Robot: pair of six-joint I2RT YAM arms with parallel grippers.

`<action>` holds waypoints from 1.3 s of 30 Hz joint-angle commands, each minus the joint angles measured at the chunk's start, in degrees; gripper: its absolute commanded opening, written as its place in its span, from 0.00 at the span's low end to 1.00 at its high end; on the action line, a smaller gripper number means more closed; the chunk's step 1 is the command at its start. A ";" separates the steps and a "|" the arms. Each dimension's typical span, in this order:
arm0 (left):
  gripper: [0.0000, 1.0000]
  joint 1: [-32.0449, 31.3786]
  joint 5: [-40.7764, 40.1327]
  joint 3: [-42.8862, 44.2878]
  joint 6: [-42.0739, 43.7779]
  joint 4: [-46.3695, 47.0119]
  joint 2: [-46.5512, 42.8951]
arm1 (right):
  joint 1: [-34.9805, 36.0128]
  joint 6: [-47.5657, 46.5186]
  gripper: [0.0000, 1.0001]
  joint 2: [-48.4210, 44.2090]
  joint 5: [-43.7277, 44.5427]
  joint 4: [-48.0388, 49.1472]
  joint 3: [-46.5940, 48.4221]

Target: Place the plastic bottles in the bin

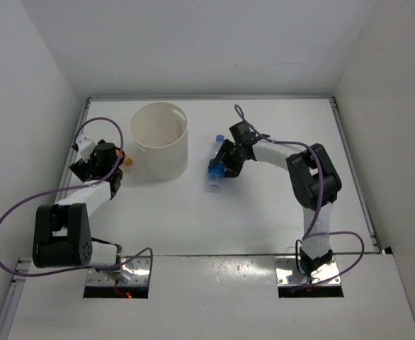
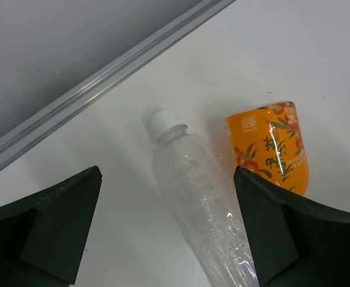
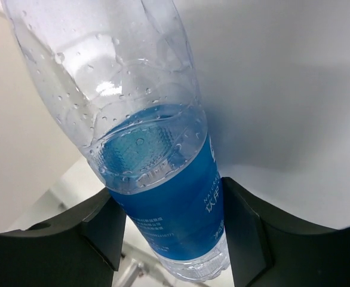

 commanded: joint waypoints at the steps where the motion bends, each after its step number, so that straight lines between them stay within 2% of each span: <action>1: 1.00 -0.26 -1.51 0.64 -0.52 0.61 -0.64 | -0.59 -0.37 0.31 -9.75 9.99 -0.71 -2.09; 3: 1.00 0.27 -2.12 0.63 -1.22 0.08 -1.16 | -1.12 -0.37 0.29 -13.20 12.55 -0.08 -2.10; 6: 1.00 0.27 -2.74 0.63 -1.23 -0.53 -1.16 | -1.12 -0.98 0.18 -18.39 16.42 -0.08 -0.61; 11: 1.00 0.27 -1.08 1.25 -1.75 -1.06 -0.64 | 0.99 -4.67 0.18 -23.23 22.57 0.53 5.27; 15: 1.00 0.27 -1.07 2.48 -1.75 -1.06 -0.64 | 4.41 -10.38 0.18 -23.85 28.02 -0.08 14.65; 20: 1.00 0.27 0.60 2.48 -0.25 -1.06 -0.11 | 9.59 -21.87 0.18 -17.01 30.40 -4.11 30.82; 21: 1.00 0.27 1.12 2.48 -0.26 -1.06 -0.11 | 11.60 -23.38 0.18 -12.82 32.40 -6.13 38.34; 23: 1.00 0.27 1.13 3.00 -0.26 -1.06 -0.11 | 14.42 -27.42 0.18 -9.28 33.21 -9.31 45.76; 29: 1.00 0.27 1.13 3.00 -0.26 -0.44 -0.11 | 20.05 -34.90 0.19 -1.18 32.85 -9.31 53.09; 33: 1.00 0.27 1.13 2.48 -0.26 0.08 -0.11 | 23.48 -38.59 0.24 0.67 32.86 -6.94 52.48; 39: 1.00 0.27 1.13 3.00 -0.26 0.08 -0.11 | 24.81 -41.94 0.31 6.64 32.86 -8.70 58.71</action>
